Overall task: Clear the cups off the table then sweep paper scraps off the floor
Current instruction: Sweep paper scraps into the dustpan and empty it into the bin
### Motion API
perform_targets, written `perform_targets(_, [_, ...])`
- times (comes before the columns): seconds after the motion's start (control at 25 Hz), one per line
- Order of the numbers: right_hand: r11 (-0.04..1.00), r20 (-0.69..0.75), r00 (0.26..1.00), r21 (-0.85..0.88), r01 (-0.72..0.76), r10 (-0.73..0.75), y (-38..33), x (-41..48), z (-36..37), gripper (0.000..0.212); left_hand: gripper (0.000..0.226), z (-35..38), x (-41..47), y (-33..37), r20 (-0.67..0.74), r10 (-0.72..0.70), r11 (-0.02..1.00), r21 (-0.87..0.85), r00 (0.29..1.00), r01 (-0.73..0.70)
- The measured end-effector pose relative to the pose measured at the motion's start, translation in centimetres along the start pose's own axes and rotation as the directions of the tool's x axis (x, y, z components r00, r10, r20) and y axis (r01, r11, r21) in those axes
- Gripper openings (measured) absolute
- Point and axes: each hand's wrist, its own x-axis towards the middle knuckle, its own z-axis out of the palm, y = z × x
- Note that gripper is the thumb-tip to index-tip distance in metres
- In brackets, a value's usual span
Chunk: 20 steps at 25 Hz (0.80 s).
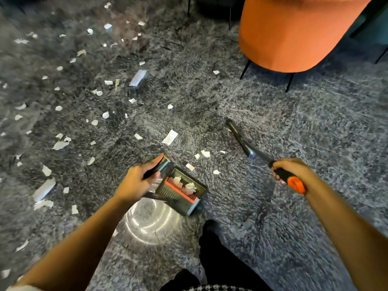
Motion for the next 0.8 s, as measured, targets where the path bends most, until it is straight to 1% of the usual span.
perform_targets(0.08, [1.0,-0.002,1.0,-0.017,0.024,-0.024,-1.9,2.3,0.3,0.023,0.052,-0.4,1.1,0.2,0.01,0.0,1.0,0.026,1.0,0.0])
perform_targets(0.2, [0.996,0.001,1.0,-0.087,0.025,-0.025,-3.7,5.6,1.8,0.024,0.054,-0.8,2.2,0.1,0.013,-0.024,1.0,0.02,1.0,0.024])
perform_targets(0.24, [0.992,0.015,1.0,-0.125,0.024,-0.022,-4.1,6.4,2.6,0.023,0.054,-0.9,2.4,0.0,0.009,-0.031,0.999,0.032,0.999,0.031])
perform_targets(0.32, [0.975,0.043,0.999,-0.222,0.018,-0.009,-4.4,7.6,4.4,0.011,0.053,-1.1,2.5,-0.3,0.01,-0.044,0.998,0.049,0.999,0.043])
perform_targets(0.4, [0.939,0.089,0.996,-0.343,0.007,0.025,-3.7,7.8,6.0,0.011,0.053,-1.2,2.5,-0.4,0.016,-0.047,0.998,0.048,0.999,0.047])
perform_targets(0.48, [0.908,0.14,0.988,-0.419,0.001,0.064,-2.1,6.7,7.1,0.01,0.051,-1.2,2.7,-0.5,0.018,-0.053,0.998,0.04,0.998,0.052])
perform_targets(0.6, [0.861,0.162,0.984,-0.509,0.012,0.081,0.8,4.0,7.5,0.024,0.049,-1.1,3.0,-0.7,0.02,-0.055,0.998,0.044,0.998,0.054])
perform_targets(0.8, [0.805,0.287,0.943,-0.592,0.035,0.17,3.4,-2.5,7.6,0.033,0.05,-1.2,3.1,-1.4,0.01,-0.033,0.999,0.034,0.999,0.032])
